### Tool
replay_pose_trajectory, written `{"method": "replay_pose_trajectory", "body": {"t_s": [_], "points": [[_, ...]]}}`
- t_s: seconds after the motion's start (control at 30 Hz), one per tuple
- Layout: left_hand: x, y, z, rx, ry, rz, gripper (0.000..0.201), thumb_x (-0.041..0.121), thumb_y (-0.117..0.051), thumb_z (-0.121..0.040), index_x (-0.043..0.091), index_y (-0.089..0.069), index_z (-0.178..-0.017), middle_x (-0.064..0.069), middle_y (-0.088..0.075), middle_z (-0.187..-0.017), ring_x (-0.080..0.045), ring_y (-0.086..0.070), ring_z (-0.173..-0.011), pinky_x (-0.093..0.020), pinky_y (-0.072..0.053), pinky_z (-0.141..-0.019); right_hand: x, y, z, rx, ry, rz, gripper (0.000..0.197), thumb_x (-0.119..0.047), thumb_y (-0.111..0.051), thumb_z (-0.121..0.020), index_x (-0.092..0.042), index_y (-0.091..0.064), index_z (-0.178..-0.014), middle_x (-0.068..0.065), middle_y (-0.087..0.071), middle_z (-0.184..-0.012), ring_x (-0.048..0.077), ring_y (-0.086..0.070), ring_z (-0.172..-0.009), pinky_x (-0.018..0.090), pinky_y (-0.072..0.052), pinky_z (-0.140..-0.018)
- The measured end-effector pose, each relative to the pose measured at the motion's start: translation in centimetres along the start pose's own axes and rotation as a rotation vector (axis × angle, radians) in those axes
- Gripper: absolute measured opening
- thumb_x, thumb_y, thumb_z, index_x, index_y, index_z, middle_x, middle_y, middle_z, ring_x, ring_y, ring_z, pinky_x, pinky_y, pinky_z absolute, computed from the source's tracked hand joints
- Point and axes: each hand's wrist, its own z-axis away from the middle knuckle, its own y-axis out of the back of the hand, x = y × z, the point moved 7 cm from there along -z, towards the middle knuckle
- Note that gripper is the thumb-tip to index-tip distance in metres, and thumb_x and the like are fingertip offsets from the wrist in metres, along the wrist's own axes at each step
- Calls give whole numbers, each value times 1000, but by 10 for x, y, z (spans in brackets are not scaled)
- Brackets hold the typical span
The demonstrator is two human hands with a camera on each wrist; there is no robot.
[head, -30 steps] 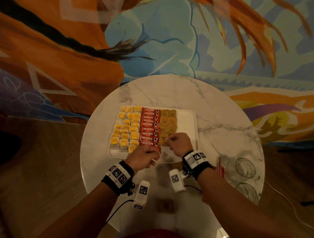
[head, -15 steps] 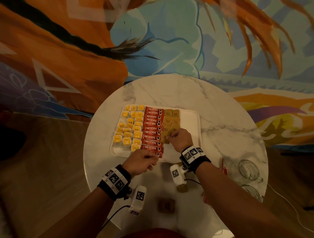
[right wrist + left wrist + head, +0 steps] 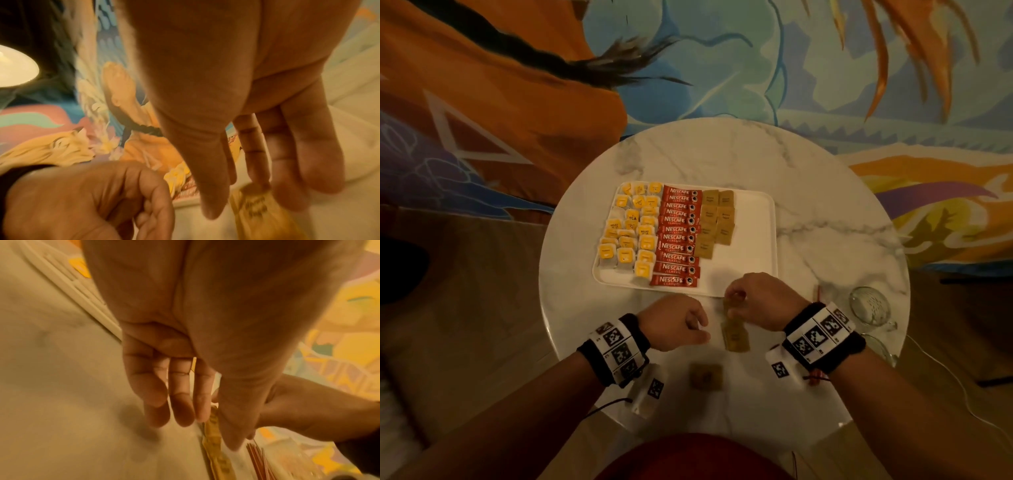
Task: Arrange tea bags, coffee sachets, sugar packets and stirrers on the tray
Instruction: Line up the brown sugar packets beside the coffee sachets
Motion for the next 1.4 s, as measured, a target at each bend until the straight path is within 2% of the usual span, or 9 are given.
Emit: {"method": "replay_pose_trajectory", "body": {"t_s": [0.1,0.27,0.47,0.63,0.73,0.87,1.03,1.2,1.4], "points": [[9,-18,2,-94,-52,-149,34,42,-79,-81,21,-70,-107,13,-65,-85,-10,-64,-80,-30,-54,-80,-4,-14,8,-35,42,121,32,-46,-74,-79,-24,-65,-100,-2,-56,-100,21,-59,-88,33,-51,-70],[12,-47,6,-167,-60,-299,33,44,-71,-88,22,-70,-112,4,-68,-105,-12,-60,-89,-31,-51,-84,-3,-39,15,-44,39,130,53,-47,-80,-70,-19,-58,-110,2,-51,-106,25,-60,-84,37,-53,-69],[11,-60,9,-131,-46,-440,43,66,-65,-78,29,-68,-100,4,-60,-101,-18,-57,-89,-33,-49,-76,-10,-49,18,-46,114,115,32,-38,-75,-79,-17,-62,-100,5,-54,-106,25,-60,-86,35,-47,-68],[7,-63,10,-57,-84,-443,32,50,-67,-86,24,-72,-103,-1,-64,-102,-20,-59,-95,-35,-50,-83,-11,-50,20,-18,157,125,35,-37,-75,-80,-17,-59,-103,2,-44,-111,23,-57,-81,35,-45,-63],[9,-56,10,9,-62,-332,26,39,-68,-90,17,-73,-102,-4,-66,-102,-19,-59,-94,-32,-48,-85,-11,-50,19,-41,175,99,22,-34,-73,-82,-19,-62,-95,0,-48,-105,21,-56,-81,35,-47,-67],[7,-50,6,90,-23,-159,20,32,-68,-88,20,-65,-73,3,-62,-75,-14,-56,-71,-30,-47,-73,-14,-51,15,-13,199,101,11,-28,-66,-89,-22,-71,-96,0,-59,-99,22,-60,-85,37,-52,-74],[-4,-33,5,187,42,21,17,23,-74,-83,16,-62,-73,3,-67,-71,-8,-59,-65,-31,-51,-71,-16,-45,11,6,228,53,15,-30,-64,-90,-20,-72,-97,1,-67,-96,21,-63,-84,37,-53,-75],[-20,-25,9,175,191,456,11,5,-69,-88,4,-59,-91,-15,-75,-84,-25,-74,-70,-37,-62,-66,-10,-27,9,60,230,-112,16,-26,-66,-90,-19,-73,-103,-2,-70,-99,16,-64,-88,34,-53,-79],[-10,-20,11,144,213,863,32,-3,-50,-94,11,-62,-121,-18,-69,-106,-29,-72,-83,-34,-59,-72,-6,-11,12,175,232,-409,19,-21,-73,-87,-27,-71,-105,-14,-68,-96,0,-60,-85,12,-45,-74]]}}
